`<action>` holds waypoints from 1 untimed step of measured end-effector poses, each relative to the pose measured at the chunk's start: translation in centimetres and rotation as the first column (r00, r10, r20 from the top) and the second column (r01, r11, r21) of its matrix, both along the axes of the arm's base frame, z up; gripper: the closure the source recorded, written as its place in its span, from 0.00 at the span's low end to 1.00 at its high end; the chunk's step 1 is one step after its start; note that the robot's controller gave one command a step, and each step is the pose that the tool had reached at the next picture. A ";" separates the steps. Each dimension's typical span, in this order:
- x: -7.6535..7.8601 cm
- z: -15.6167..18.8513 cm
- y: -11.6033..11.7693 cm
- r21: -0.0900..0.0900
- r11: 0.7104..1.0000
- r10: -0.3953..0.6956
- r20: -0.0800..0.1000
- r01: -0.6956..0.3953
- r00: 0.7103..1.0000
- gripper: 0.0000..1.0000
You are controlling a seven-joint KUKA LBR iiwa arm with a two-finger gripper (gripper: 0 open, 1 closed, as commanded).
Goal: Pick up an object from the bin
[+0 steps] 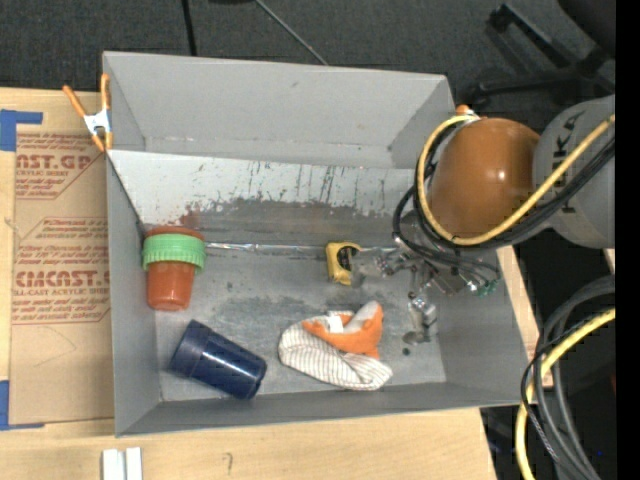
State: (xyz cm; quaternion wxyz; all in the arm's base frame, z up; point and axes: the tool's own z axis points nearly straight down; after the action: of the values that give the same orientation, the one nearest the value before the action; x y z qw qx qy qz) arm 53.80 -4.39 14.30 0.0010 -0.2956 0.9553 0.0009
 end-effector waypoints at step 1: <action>-0.9 0.1 0.3 0.000 1.000 0.008 -0.001 -0.008 1.000 0.00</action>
Offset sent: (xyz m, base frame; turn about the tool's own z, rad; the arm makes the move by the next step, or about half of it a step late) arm -0.0298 0.0144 -0.0542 -0.1621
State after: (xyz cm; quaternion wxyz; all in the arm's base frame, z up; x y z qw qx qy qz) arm 52.93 -4.11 14.37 0.0005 -0.2994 0.9541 0.0012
